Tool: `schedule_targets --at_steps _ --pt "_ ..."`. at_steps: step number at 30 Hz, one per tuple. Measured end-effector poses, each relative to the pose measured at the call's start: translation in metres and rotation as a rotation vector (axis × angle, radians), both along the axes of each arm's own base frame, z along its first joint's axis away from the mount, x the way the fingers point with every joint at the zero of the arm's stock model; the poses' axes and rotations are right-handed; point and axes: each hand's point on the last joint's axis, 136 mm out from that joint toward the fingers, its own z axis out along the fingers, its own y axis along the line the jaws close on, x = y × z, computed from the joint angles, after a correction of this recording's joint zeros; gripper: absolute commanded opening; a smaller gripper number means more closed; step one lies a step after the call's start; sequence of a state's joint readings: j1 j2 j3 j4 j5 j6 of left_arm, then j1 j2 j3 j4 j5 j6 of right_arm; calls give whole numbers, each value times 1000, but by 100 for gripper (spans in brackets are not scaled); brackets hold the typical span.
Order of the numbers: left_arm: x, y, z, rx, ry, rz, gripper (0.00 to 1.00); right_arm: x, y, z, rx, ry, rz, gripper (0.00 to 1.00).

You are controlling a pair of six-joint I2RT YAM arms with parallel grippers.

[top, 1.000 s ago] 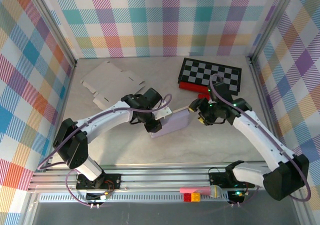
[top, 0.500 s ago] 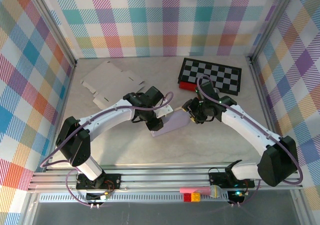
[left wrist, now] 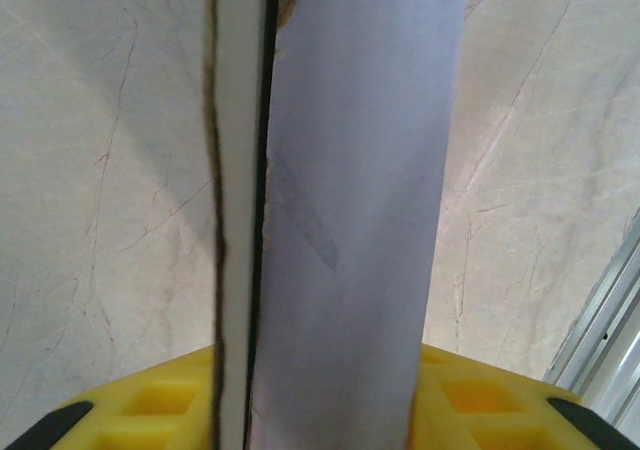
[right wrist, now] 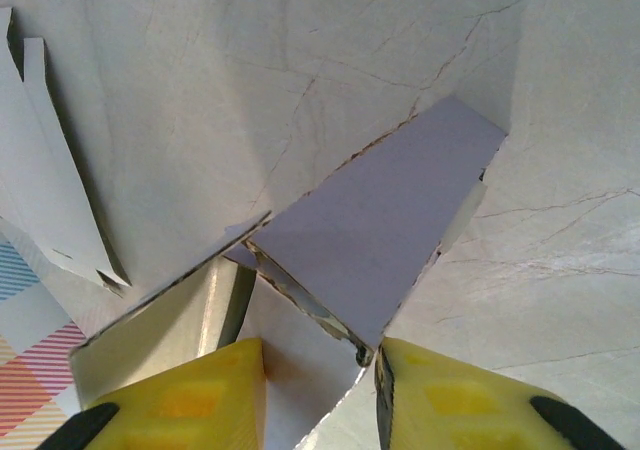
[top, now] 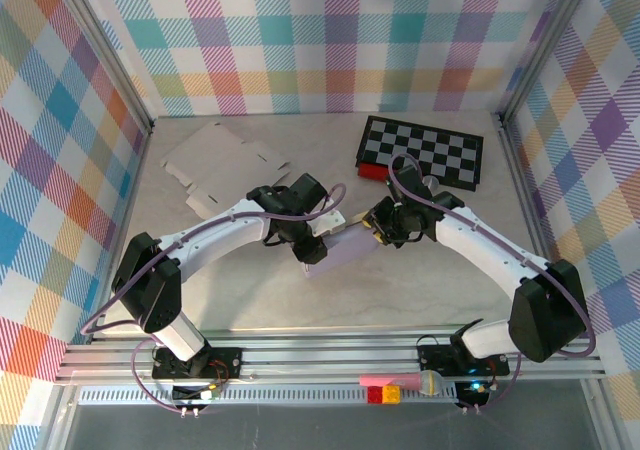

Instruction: Fold the paper box

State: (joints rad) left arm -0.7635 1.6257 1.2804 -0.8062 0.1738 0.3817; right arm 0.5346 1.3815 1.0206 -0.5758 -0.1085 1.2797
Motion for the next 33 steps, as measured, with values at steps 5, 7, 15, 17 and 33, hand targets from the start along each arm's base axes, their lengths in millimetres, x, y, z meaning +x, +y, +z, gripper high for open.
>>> schedule_targets --at_steps 5,7,15,17,33 --pt "0 -2 1 -8 -1 -10 26 1 0 6 -9 -13 15 37" --pt "0 -2 1 -11 -3 -7 25 1 -2 11 -31 -22 40 41" --pt "0 1 2 -20 -17 -11 25 14 -15 73 -169 -335 322 47" --pt "-1 4 2 -20 -20 -20 25 17 -28 93 -205 -452 396 46" --pt "-3 25 1 -52 6 -73 25 33 -12 48 -54 -527 863 54"
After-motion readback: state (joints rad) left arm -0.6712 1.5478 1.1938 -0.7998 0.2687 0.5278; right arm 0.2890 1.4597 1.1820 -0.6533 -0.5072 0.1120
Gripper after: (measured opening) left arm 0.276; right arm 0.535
